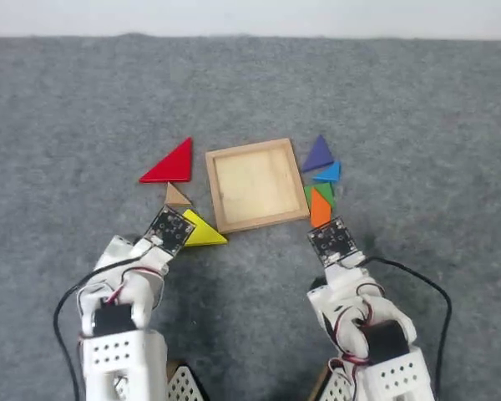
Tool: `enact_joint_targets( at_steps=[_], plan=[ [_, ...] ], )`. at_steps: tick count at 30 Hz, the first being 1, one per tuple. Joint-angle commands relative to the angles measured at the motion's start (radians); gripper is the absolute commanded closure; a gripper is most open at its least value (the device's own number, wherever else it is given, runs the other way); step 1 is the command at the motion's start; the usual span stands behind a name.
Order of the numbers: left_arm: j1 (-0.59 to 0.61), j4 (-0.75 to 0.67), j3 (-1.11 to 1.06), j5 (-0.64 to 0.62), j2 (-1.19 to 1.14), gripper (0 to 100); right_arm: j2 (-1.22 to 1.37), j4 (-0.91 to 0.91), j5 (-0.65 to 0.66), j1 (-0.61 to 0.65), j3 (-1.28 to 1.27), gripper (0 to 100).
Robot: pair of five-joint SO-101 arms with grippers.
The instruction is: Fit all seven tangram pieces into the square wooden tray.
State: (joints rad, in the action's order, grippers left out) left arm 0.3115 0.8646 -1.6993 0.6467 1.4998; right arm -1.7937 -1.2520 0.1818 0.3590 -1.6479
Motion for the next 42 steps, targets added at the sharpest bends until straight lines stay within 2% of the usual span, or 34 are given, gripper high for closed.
enact_joint_targets(
  at_steps=[1,6,9,15,23,26,30,35,42],
  plan=[
    [0.029,0.118,0.01,-0.02,0.141,98,-0.015,0.076,0.161,-0.018,0.133,99.0],
    [0.034,0.262,0.015,-0.017,0.298,98,0.022,0.216,0.104,0.007,0.183,99.0],
    [0.031,0.315,0.016,0.041,0.324,98,0.179,0.236,0.087,0.059,0.241,98.9],
    [0.031,0.319,0.016,0.068,0.311,98,0.805,0.314,-0.064,0.119,0.574,98.0],
    [0.031,0.321,0.016,0.068,0.31,98,1.684,0.326,-0.141,0.174,1.086,74.9],
    [0.032,0.321,0.016,0.068,0.31,98,1.882,0.305,-0.144,0.177,1.269,74.2],
    [0.032,0.321,0.016,0.066,0.31,98,2.017,0.277,-0.146,0.174,1.412,80.9],
    [0.032,0.321,0.016,0.066,0.31,98,2.037,0.277,-0.14,0.17,1.422,92.5],
    [0.032,0.338,0.016,0.068,0.31,98,1.997,0.2,-0.112,0.154,1.419,92.5]
  ],
)
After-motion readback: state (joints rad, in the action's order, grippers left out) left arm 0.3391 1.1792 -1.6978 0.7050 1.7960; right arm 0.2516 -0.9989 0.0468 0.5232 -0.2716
